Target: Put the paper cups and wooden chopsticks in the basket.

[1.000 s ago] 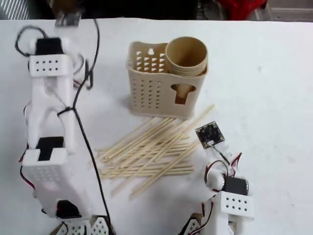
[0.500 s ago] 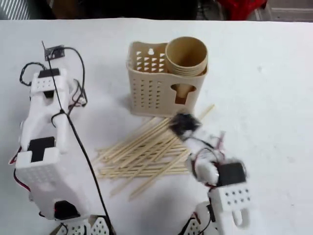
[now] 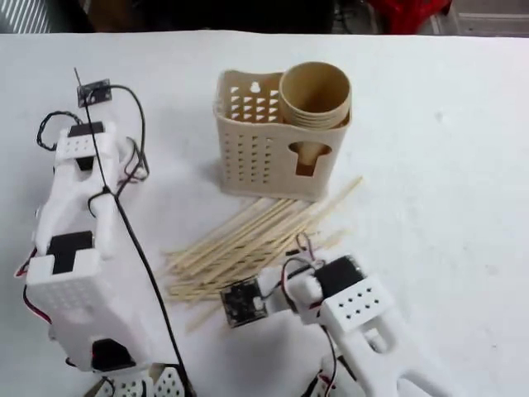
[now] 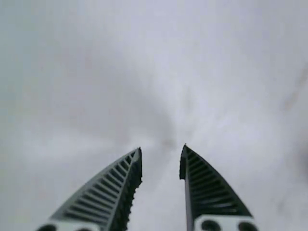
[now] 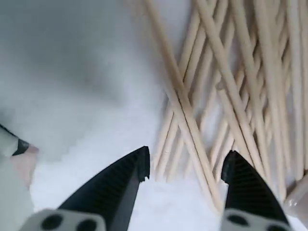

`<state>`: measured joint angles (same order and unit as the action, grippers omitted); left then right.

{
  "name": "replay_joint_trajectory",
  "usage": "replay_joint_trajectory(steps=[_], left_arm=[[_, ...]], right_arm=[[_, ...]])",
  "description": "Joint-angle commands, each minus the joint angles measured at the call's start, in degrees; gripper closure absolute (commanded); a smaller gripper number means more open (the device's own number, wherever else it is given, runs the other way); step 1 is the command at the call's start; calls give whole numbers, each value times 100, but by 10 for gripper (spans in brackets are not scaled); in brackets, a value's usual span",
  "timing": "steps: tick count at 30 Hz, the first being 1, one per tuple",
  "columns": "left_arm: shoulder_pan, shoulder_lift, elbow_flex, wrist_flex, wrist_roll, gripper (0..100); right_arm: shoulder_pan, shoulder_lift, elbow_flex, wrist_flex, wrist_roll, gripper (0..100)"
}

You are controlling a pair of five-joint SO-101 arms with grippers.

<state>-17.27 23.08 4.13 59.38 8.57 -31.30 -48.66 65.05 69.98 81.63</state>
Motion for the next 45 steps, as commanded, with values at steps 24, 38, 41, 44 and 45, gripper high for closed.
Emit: replay_joint_trajectory(steps=[24, 38, 41, 44, 45], left_arm=[[-4, -180, -26, -176, 70, 849], [-4, -180, -26, -176, 70, 849], [-4, -180, -26, -176, 70, 849], [-4, -180, -26, -176, 70, 849], [-4, -180, -26, -176, 70, 849]], right_arm=[[831, 84, 782, -1596, 1266, 752], [716, 769, 44, -1033, 1240, 752], [716, 1218, -44, -1147, 1240, 755], [716, 1604, -44, -1516, 1240, 786], [716, 1701, -44, -1596, 1231, 793]])
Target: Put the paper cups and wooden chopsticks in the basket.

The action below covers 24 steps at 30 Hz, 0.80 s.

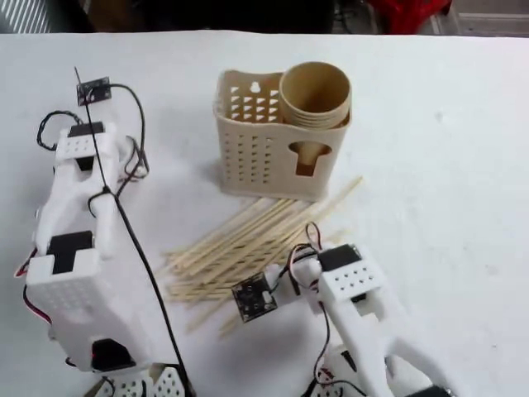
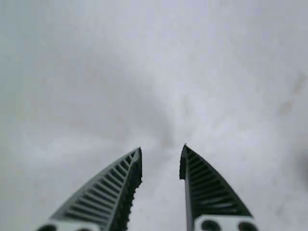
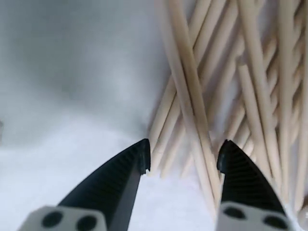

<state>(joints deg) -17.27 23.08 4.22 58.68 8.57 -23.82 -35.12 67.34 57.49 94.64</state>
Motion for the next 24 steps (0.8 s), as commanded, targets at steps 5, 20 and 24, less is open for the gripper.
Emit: replay_joint_trajectory(steps=[5, 20, 24], left_arm=[[-4, -180, -35, -105, 70, 849], [-4, -180, -35, -105, 70, 849], [-4, -180, -35, -105, 70, 849]], right_arm=[[-31, 602, -273, -602, -396, 798], [-22, 593, -360, -1130, -1996, 929], [-22, 593, -589, -1288, -2646, 930]])
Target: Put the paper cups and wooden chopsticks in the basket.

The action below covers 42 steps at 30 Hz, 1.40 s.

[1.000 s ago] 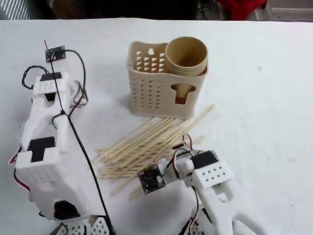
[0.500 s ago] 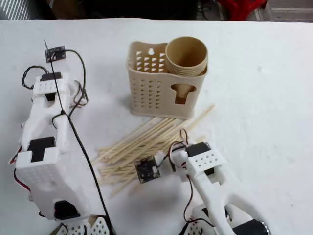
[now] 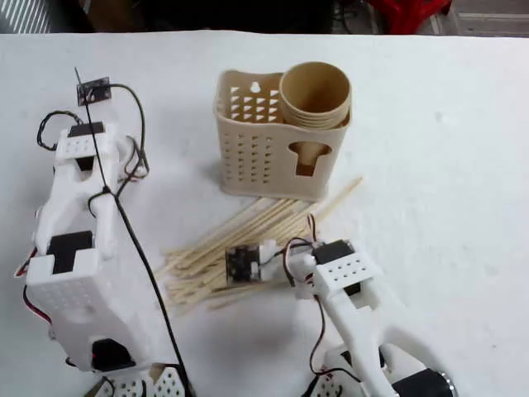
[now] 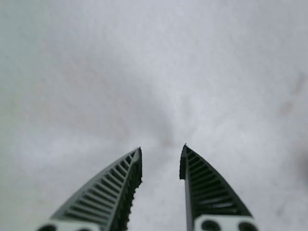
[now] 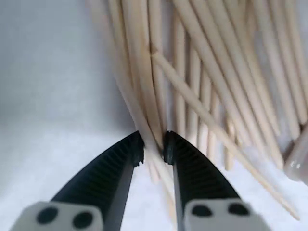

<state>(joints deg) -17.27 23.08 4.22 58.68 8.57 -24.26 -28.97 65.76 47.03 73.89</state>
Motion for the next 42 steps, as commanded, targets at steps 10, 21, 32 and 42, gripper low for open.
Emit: replay_joint_trajectory(steps=[10, 21, 32, 42], left_arm=[[-4, -180, -35, -105, 70, 849], [-4, -180, -53, -114, 62, 849], [4, -180, -35, -229, 62, 849], [110, -180, -26, -308, 62, 849]], right_arm=[[22, -22, -782, -233, -1556, 981], [-286, -22, -1697, -180, -3270, 981], [-347, -22, -4897, 611, -5723, 981], [-303, 435, -6435, -2105, -6207, 978]])
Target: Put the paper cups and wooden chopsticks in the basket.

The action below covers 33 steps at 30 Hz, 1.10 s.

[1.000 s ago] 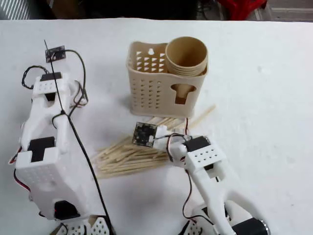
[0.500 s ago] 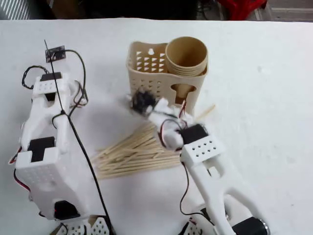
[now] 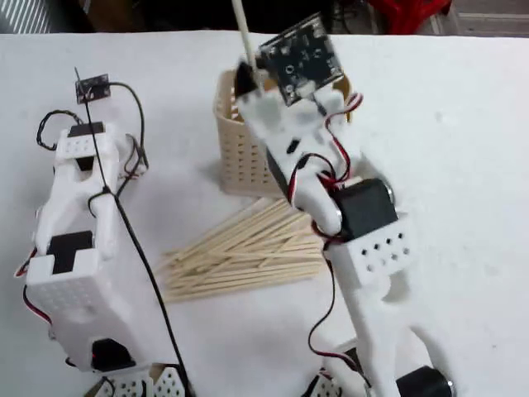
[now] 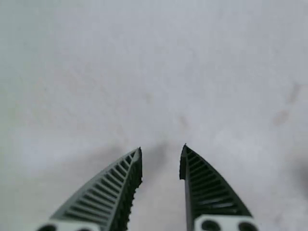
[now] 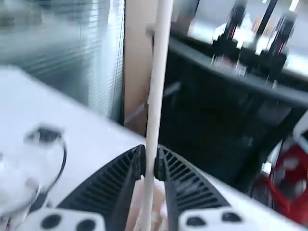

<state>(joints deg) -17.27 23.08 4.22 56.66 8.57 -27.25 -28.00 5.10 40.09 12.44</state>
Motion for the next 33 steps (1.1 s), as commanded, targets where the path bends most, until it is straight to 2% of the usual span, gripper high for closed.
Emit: replay_joint_trajectory(steps=[1, 9, 14, 22, 28, 33], left_arm=[[110, -180, -26, -105, 62, 849], [84, -180, -26, -105, 62, 849], [101, -180, -26, -105, 62, 849], [92, -180, -26, -97, 62, 849], [84, -180, -26, -70, 62, 849], [84, -180, -26, -70, 62, 849]], right_arm=[[13, 514, -378, -1666, -53, 980], [347, 1754, -132, -2492, -132, 981], [356, 1121, 782, -2853, -747, 982], [409, 444, 1793, -3240, -747, 976], [409, 382, 1899, -3187, -756, 847], [418, 382, 1890, -2862, -756, 840]])
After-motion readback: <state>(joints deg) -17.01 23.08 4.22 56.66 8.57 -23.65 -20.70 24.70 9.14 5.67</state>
